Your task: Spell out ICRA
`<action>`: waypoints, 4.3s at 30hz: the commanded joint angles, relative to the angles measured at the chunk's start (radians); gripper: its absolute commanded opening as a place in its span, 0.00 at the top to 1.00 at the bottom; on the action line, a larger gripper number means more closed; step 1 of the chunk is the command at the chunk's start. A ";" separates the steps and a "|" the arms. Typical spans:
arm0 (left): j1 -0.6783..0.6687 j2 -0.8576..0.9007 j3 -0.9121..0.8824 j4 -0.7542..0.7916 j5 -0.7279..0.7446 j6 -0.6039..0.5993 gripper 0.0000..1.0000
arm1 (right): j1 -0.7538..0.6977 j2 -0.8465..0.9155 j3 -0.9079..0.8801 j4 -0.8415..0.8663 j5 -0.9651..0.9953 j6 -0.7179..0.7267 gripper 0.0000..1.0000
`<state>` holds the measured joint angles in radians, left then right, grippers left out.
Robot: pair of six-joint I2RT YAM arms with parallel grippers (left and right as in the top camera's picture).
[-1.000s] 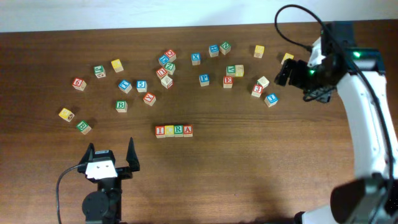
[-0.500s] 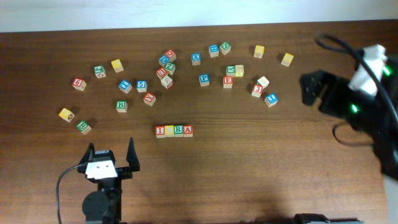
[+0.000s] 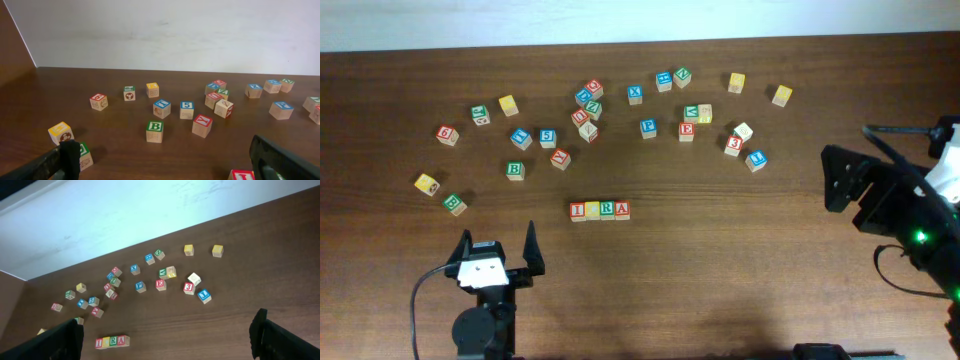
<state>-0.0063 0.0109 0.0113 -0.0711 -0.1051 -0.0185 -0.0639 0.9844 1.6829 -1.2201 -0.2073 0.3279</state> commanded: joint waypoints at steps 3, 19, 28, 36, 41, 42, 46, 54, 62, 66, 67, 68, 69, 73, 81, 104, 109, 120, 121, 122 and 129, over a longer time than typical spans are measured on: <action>-0.004 -0.004 -0.002 -0.005 0.003 0.016 0.01 | -0.002 0.038 -0.026 -0.006 0.009 -0.010 0.02; -0.004 -0.004 -0.002 -0.005 0.003 0.016 0.01 | -0.002 -0.175 -0.727 0.059 0.009 -0.010 0.02; -0.004 -0.004 -0.002 -0.005 0.003 0.016 0.01 | -0.003 -0.301 -0.953 0.058 0.009 -0.010 0.02; -0.004 -0.004 -0.002 -0.005 0.003 0.016 0.01 | -0.003 -0.454 -1.163 0.090 0.008 0.002 0.02; -0.004 -0.004 -0.002 -0.005 0.003 0.016 0.01 | -0.003 -0.461 -1.184 0.098 0.000 0.002 0.02; -0.004 -0.004 -0.002 -0.005 0.003 0.016 0.01 | -0.003 -0.461 -1.184 0.098 0.000 0.002 0.02; -0.004 -0.004 -0.002 -0.005 0.003 0.016 0.01 | -0.003 -0.461 -1.184 0.098 0.000 0.002 0.02; -0.004 -0.004 -0.002 -0.005 0.003 0.016 0.01 | -0.003 -0.533 -1.185 0.350 0.002 0.001 0.02; -0.004 -0.004 -0.002 -0.005 0.003 0.016 0.01 | -0.044 -0.651 -1.215 0.650 0.002 0.001 0.02; -0.004 -0.004 -0.002 -0.005 0.003 0.016 0.01 | -0.049 -0.713 -1.275 0.720 0.002 0.002 0.02; -0.004 -0.004 -0.002 -0.005 0.003 0.016 0.01 | -0.049 -0.722 -1.281 0.720 0.002 0.001 0.02; -0.004 -0.004 -0.002 -0.005 0.003 0.016 0.01 | -0.049 -0.729 -1.286 0.720 0.002 0.001 0.02; -0.004 -0.004 -0.002 -0.005 0.003 0.016 0.01 | -0.049 -0.736 -1.290 0.721 0.002 0.001 0.02; -0.004 -0.004 -0.002 -0.005 0.003 0.016 0.01 | -0.049 -0.770 -1.317 0.777 0.002 0.002 0.02; -0.004 -0.004 -0.002 -0.005 0.003 0.016 0.01 | -0.049 -0.830 -1.406 0.880 0.002 0.001 0.02; -0.004 -0.004 -0.002 -0.005 0.003 0.016 0.01 | 0.057 -0.981 -1.522 1.009 0.002 0.002 0.02; -0.004 -0.004 -0.002 -0.005 0.003 0.016 0.01 | 0.078 -0.981 -1.571 1.080 0.002 0.002 0.02; -0.004 -0.004 -0.002 -0.005 0.003 0.016 0.01 | 0.078 -0.981 -1.663 1.297 0.002 0.002 0.02; -0.004 -0.004 -0.002 -0.005 0.003 0.016 0.01 | 0.078 -0.981 -1.678 1.301 0.002 0.002 0.02; -0.004 -0.004 -0.002 -0.005 0.003 0.016 0.01 | 0.078 -0.981 -1.677 1.257 0.001 0.001 0.02; -0.004 -0.004 -0.002 -0.005 0.003 0.016 0.01 | 0.078 -0.981 -1.677 1.170 0.002 0.002 0.02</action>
<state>-0.0063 0.0109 0.0113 -0.0711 -0.1051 -0.0181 0.0074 0.0139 0.0105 -0.0074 -0.2073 0.3328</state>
